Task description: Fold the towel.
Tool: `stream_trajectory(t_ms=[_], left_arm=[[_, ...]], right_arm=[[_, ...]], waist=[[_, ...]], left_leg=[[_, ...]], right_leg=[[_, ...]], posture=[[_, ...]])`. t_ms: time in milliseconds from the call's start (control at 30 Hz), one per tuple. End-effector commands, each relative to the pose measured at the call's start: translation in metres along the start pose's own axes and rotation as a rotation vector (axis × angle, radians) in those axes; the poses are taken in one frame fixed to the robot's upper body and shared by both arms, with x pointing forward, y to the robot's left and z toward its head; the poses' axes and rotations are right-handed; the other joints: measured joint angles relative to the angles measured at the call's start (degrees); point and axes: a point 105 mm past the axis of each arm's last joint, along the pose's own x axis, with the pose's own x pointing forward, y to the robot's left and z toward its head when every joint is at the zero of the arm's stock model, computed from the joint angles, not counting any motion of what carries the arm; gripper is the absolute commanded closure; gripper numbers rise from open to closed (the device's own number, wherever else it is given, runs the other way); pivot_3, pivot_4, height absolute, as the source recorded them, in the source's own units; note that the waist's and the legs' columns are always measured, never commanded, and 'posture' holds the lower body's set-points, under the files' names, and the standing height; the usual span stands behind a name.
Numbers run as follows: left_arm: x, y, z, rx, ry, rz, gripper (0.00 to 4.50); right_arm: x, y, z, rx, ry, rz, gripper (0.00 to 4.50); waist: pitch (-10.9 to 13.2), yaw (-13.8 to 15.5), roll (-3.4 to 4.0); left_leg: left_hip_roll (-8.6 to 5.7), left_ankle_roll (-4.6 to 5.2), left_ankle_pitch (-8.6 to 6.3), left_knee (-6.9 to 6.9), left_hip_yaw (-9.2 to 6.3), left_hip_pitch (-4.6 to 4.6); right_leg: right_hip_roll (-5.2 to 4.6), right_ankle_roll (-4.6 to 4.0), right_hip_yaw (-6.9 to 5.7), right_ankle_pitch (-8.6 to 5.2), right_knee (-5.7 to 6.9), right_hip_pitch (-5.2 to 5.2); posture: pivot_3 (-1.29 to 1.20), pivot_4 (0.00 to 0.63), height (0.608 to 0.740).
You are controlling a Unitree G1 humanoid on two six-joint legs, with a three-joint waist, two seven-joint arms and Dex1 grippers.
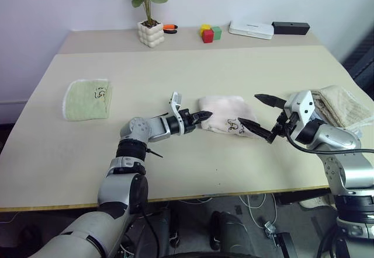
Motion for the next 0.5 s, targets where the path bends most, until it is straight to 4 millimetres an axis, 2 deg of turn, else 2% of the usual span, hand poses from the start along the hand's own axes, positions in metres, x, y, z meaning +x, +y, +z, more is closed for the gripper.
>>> stream_trajectory(t_ms=[33,167,267,400,500], left_arm=[[-0.028,-0.006,0.052,0.138,-0.226,0.014,4.45],[-0.056,-0.014,0.084,0.207,-0.413,0.033,4.45],[-0.082,-0.019,0.111,0.240,-0.591,0.060,4.45],[-0.107,-0.036,0.129,0.309,-0.723,0.024,4.45],[-0.126,-0.037,0.142,0.340,-0.786,0.030,4.45]], right_arm=[[-0.005,0.000,0.013,-0.044,-0.027,0.003,0.00],[0.000,0.008,0.011,-0.022,-0.033,0.041,0.00],[0.003,0.015,0.018,0.022,-0.074,0.088,0.00],[0.010,0.018,0.016,0.030,-0.072,0.122,0.00],[0.015,0.018,0.016,0.037,-0.078,0.132,0.00]], waist=[[0.0,-0.3,-0.05],[0.1,-0.6,-0.05],[0.1,-0.2,-0.12],[0.2,0.1,-0.21],[0.2,0.1,-0.21]], left_leg=[[0.02,-0.02,0.01,-0.03,0.04,-0.06],[0.05,-0.35,0.24,-0.11,0.07,-0.35],[0.03,-0.41,0.28,-0.11,0.06,-0.37],[0.02,-0.14,0.11,-0.05,0.06,-0.42],[0.02,-0.13,0.10,-0.02,0.06,-0.42]], right_leg=[[0.02,0.00,0.03,0.00,0.01,0.03],[0.07,0.07,0.06,0.04,0.09,-0.22],[0.07,0.16,0.04,0.10,0.05,-0.20],[0.05,0.02,0.04,0.02,0.02,-0.19],[0.06,0.02,0.04,0.02,0.03,-0.18]], posture=[[0.00,0.150,0.740],[0.00,0.150,0.740],[0.00,0.150,0.740],[0.00,0.150,0.740],[0.00,0.150,0.740]])
